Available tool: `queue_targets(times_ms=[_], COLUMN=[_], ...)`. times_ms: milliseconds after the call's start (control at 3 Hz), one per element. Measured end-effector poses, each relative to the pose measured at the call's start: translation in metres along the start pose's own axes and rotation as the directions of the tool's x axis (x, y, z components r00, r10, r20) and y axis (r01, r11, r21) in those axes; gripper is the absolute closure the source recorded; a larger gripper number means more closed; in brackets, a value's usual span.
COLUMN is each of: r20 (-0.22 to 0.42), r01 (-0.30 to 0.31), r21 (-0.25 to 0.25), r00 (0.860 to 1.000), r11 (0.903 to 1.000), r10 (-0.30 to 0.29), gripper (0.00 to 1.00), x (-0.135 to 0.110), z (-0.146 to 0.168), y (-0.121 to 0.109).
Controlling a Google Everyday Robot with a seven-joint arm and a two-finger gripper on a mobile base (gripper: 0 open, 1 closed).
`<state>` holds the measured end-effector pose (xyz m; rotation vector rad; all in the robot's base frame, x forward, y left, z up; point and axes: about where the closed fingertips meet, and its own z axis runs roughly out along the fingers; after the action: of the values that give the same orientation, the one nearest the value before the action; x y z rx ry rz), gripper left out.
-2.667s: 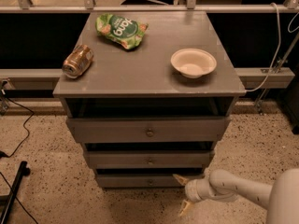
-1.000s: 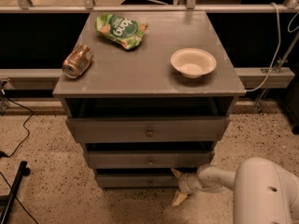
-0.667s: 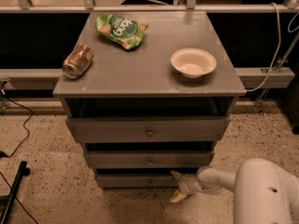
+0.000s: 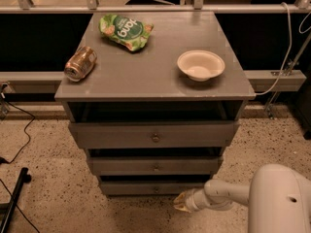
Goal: Open bottom drawer
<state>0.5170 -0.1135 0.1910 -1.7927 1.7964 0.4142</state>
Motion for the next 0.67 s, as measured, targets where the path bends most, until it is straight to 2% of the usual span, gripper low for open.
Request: queue_targets(times_ms=[333, 667], r20=[0.036, 0.041], r01=[0.011, 0.01], r21=[-0.017, -0.022], r00=[0.999, 0.999], r11=[0.9998, 0.9997], r10=[-0.01, -0.009], gripper=[0.63, 0.39], x=[-0.0155, -0.0176], z=[-0.019, -0.0203], y=[0.021, 0.0255])
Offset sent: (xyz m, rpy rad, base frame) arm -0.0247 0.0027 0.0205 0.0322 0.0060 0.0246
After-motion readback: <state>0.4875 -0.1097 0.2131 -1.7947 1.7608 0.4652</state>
